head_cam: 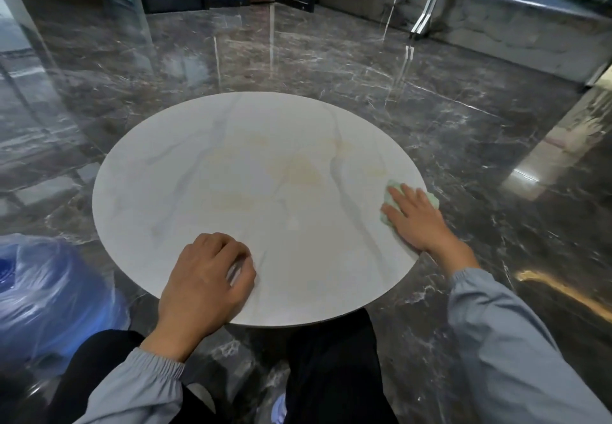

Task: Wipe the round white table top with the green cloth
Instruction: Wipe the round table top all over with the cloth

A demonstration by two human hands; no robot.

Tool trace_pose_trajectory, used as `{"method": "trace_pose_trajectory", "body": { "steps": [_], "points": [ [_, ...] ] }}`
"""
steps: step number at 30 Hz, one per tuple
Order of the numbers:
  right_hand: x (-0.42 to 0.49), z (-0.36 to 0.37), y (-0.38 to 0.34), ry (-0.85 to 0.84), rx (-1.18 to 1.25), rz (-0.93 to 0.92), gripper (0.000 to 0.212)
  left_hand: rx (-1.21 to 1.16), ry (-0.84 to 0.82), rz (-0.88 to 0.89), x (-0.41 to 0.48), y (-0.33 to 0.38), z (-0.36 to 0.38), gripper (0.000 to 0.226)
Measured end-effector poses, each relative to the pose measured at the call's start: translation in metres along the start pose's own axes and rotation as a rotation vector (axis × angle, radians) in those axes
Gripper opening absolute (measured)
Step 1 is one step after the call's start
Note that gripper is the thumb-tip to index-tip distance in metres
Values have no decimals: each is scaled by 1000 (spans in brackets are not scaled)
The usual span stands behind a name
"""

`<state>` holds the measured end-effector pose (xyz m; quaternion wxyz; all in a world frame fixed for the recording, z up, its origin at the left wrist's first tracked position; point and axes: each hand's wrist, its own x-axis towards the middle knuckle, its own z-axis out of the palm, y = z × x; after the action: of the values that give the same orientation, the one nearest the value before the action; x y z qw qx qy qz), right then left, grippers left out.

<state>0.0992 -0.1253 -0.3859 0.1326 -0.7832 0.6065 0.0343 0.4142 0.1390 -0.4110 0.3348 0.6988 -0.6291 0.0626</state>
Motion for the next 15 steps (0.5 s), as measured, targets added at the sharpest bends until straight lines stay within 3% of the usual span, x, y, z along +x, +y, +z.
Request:
{"method": "trace_pose_trajectory", "body": {
  "steps": [3, 8, 11, 13, 15],
  "points": [
    [-2, 5, -29, -11, -40, -19, 64, 2, -9, -20, 1, 1, 0, 15],
    [-67, 38, -145, -5, -140, -508, 61, 6, 15, -14, 1, -1, 2, 18],
    [-88, 48, -164, -55, -102, -724, 62, 5, 26, -10, 2, -3, 4, 19],
    [-71, 35, -144, -56, -61, -699, 64, -8, 18, -12, 1, -3, 4, 18],
    [-36, 17, -108, -25, -51, -532, 65, -15, 15, -13, 2, -3, 2, 17]
  ]
}}
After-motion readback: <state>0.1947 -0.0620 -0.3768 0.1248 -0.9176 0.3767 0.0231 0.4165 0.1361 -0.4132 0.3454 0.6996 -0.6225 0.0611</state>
